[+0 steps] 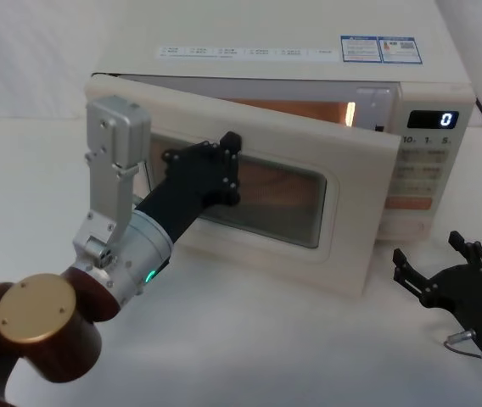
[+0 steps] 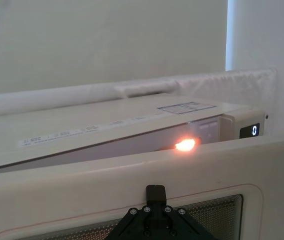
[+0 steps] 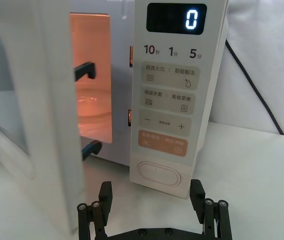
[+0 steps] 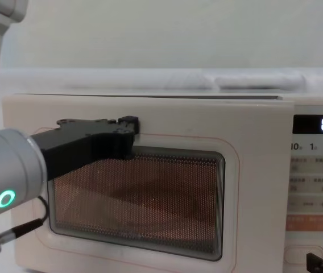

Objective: Press the button to open the microwave door with one hand; close the microwave door with the other hand.

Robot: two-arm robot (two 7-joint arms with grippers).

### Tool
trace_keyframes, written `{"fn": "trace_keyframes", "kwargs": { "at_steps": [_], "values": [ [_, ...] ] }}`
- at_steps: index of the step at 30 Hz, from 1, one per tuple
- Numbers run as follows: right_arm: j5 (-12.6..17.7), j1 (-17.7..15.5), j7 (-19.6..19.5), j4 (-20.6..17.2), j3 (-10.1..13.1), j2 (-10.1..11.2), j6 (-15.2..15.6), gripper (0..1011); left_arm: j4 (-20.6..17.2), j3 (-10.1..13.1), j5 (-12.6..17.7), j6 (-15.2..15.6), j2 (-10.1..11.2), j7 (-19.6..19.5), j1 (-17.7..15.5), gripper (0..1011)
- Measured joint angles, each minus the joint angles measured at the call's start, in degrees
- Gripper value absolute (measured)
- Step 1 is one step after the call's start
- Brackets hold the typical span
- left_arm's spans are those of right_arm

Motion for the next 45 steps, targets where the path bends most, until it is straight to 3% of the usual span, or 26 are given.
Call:
{"fn": "trace_keyframes", "kwargs": {
  "at_steps": [15, 45],
  "values": [
    [0.0, 0.0, 0.0, 0.0, 0.0, 0.0, 0.0, 1002, 3.5, 1.1, 0.7, 0.7, -2.8, 0.9, -3.5, 0],
    [0.0, 0.0, 0.0, 0.0, 0.0, 0.0, 0.0, 1002, 8.8, 1.7, 2.5, 0.8, -4.9, 0.7, -7.9, 0]
  ]
}}
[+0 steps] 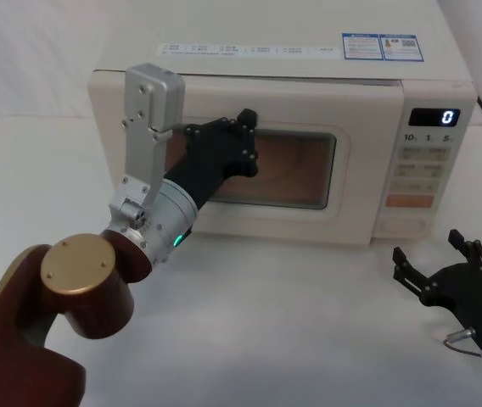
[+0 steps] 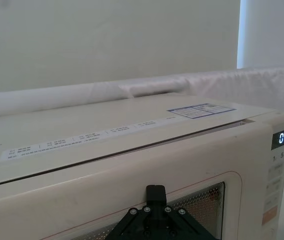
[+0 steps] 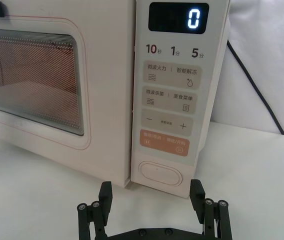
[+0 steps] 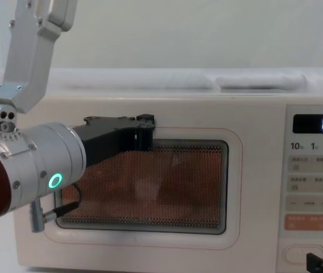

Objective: Press the button to open the microwave door with one hand; close the microwave door with the other hand.

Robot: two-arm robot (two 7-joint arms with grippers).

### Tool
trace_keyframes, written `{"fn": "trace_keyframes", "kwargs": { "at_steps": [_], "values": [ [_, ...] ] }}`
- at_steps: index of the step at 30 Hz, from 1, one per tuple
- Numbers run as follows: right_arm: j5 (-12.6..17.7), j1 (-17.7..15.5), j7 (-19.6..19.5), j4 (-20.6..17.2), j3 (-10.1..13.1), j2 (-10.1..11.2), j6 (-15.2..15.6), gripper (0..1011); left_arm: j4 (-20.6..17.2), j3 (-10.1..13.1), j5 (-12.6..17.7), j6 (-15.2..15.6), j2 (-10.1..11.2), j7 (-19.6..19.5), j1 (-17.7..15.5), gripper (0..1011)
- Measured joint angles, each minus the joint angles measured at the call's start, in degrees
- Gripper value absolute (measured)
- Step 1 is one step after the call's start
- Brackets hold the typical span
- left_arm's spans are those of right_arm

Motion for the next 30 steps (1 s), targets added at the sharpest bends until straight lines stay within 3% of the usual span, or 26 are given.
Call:
{"fn": "trace_keyframes", "kwargs": {
  "at_steps": [30],
  "values": [
    [0.0, 0.0, 0.0, 0.0, 0.0, 0.0, 0.0, 1002, 1.9, -0.8, -0.9, -0.6, -1.2, -0.1, -0.8, 0]
  ]
}}
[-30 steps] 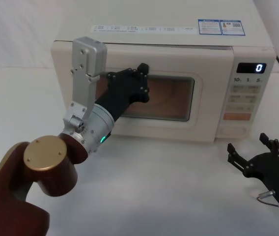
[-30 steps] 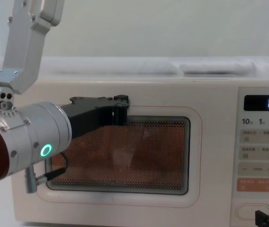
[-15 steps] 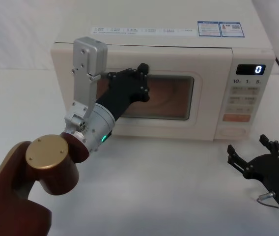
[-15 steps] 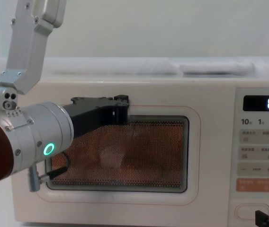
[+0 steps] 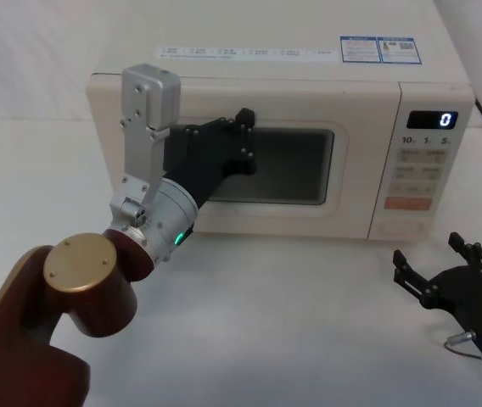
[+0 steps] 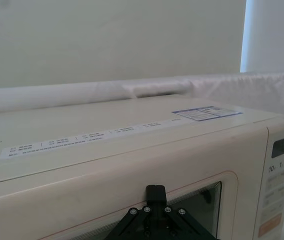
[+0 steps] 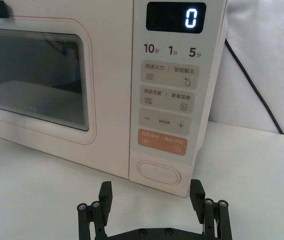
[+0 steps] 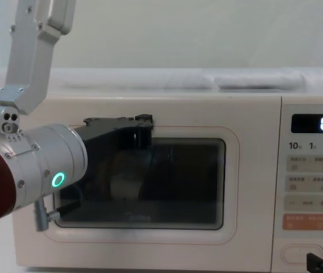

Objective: Press the button to open the microwave door with one hand; close the microwave door with the other hand.

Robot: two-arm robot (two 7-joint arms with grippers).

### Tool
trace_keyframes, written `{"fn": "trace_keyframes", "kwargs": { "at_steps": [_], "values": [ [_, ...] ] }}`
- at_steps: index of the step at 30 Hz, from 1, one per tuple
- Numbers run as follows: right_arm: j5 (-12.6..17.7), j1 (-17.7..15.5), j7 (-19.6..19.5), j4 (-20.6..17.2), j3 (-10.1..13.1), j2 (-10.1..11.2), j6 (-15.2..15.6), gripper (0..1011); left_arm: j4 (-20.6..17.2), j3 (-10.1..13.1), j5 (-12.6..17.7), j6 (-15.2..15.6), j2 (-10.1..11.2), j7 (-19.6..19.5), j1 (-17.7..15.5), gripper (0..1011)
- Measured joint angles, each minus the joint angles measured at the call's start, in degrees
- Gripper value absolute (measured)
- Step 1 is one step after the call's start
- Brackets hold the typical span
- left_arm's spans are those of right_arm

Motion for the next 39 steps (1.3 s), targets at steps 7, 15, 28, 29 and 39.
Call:
{"fn": "trace_keyframes", "kwargs": {
  "at_steps": [7, 15, 28, 29, 39],
  "values": [
    [0.0, 0.0, 0.0, 0.0, 0.0, 0.0, 0.0, 1002, -3.1, -1.3, -2.1, 0.4, 0.2, 0.3, 2.2, 0],
    [0.0, 0.0, 0.0, 0.0, 0.0, 0.0, 0.0, 1002, -8.0, -2.8, -2.9, 0.3, 1.8, 1.3, 6.6, 0],
    [0.0, 0.0, 0.0, 0.0, 0.0, 0.0, 0.0, 1002, -12.7, -7.0, -4.5, -3.1, 4.2, 2.0, 15.1, 0],
    [0.0, 0.0, 0.0, 0.0, 0.0, 0.0, 0.0, 1002, -12.7, -7.3, -4.6, -3.3, 4.3, 2.0, 15.7, 0],
    [0.0, 0.0, 0.0, 0.0, 0.0, 0.0, 0.0, 1002, -11.8, -11.3, -6.1, -5.5, 5.2, 2.6, 20.6, 0]
  ]
}}
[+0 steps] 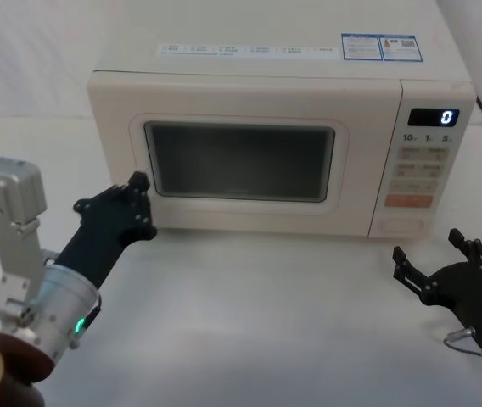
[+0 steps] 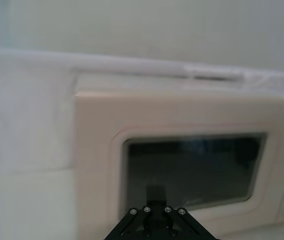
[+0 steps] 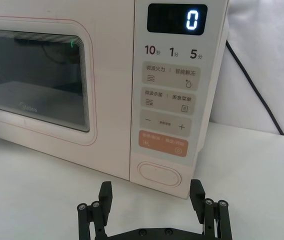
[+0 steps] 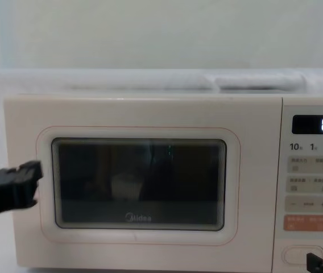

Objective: Press the button to open the microwave door with one hand; close the microwave door with the other hand.

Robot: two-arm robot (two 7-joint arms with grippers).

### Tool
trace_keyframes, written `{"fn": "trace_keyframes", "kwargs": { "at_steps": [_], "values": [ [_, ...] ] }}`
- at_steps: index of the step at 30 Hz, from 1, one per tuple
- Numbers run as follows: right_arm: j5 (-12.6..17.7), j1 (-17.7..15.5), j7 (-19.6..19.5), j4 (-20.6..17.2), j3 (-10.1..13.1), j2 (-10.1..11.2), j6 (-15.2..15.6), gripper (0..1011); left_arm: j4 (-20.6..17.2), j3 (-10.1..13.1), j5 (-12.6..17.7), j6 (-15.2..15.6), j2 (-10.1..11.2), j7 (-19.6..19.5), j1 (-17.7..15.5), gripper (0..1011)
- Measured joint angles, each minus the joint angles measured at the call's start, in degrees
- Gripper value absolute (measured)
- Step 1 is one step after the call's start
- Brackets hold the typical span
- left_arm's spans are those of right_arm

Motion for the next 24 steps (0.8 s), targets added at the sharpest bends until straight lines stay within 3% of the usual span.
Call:
{"fn": "trace_keyframes", "kwargs": {
  "at_steps": [8, 24],
  "values": [
    [0.0, 0.0, 0.0, 0.0, 0.0, 0.0, 0.0, 1002, 2.0, -1.3, 0.5, -0.4, 0.5, 0.3, 1.3, 15],
    [0.0, 0.0, 0.0, 0.0, 0.0, 0.0, 0.0, 1002, 6.2, -2.2, 1.9, -1.8, -0.5, 0.5, 1.7, 484]
  ]
}}
